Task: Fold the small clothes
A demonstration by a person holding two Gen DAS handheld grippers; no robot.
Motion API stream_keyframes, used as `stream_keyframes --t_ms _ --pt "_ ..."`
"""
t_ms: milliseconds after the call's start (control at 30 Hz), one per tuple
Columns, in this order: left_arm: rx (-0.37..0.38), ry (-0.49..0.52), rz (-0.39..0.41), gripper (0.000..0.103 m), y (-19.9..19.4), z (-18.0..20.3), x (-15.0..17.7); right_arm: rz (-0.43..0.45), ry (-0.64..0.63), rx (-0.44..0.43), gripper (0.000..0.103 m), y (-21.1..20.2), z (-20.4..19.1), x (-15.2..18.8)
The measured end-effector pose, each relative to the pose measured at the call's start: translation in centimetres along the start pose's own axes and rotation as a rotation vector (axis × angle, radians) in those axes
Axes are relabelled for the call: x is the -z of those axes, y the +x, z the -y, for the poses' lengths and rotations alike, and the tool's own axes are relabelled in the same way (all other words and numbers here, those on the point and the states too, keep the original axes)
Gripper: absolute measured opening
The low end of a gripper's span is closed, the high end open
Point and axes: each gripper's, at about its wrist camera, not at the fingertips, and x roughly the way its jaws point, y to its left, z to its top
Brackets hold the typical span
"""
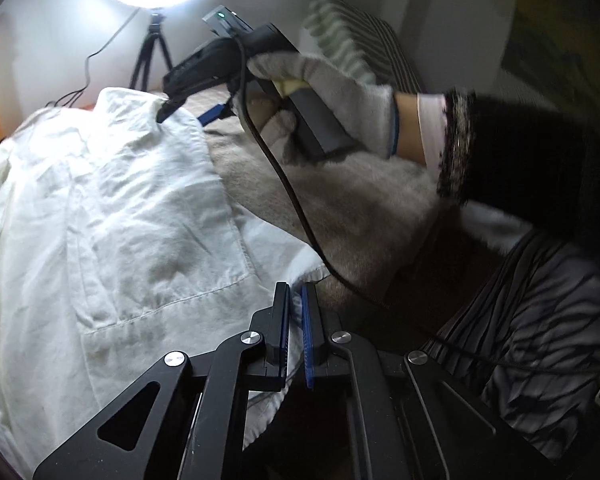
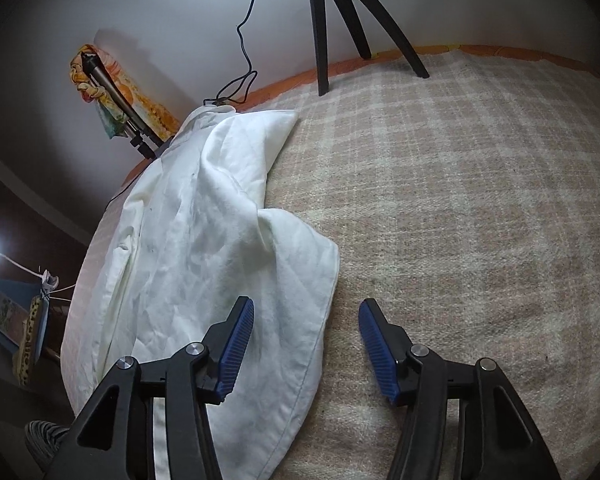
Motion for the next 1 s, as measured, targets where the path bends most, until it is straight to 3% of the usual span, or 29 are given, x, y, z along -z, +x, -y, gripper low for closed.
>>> stream_keyframes --t_ms 33,67,100,200,433,633,1000 --pt "0.001 -0.011 0.008 0.004 -0.3 0.0 0.1 0.002 -0.005 0.014 0.048 0.2 -0.2 -0.1" --pt "0.001 -0.021 0.018 0.004 -0.6 0.1 0.2 -0.008 -0.011 0.014 0.031 0.4 -0.5 -0.1" --pt "0.001 -0.03 0.029 0.004 -1.0 0.1 0.3 -0.018 -0.01 0.006 0.021 0.6 -0.7 -0.1" --pt "0.004 -0.068 0.061 0.004 -2.2 -0.2 0.6 -0.02 -0.058 0.038 0.005 0.5 -2.3 -0.3" --pt "-0.006 -0.152 0.118 0.003 -4.8 -1.5 1.7 -0.006 -0.089 0.128 0.001 -0.9 -5.1 -1.6" --pt "-0.021 -0.199 0.158 0.003 -7.0 -2.6 2.6 0.026 -0.097 0.143 0.0 -2.0 -8.1 -2.8" --pt "-0.064 -0.3 0.224 0.003 -9.6 -4.9 4.2 -0.003 -0.274 0.243 0.0 1.0 -18.1 -3.7"
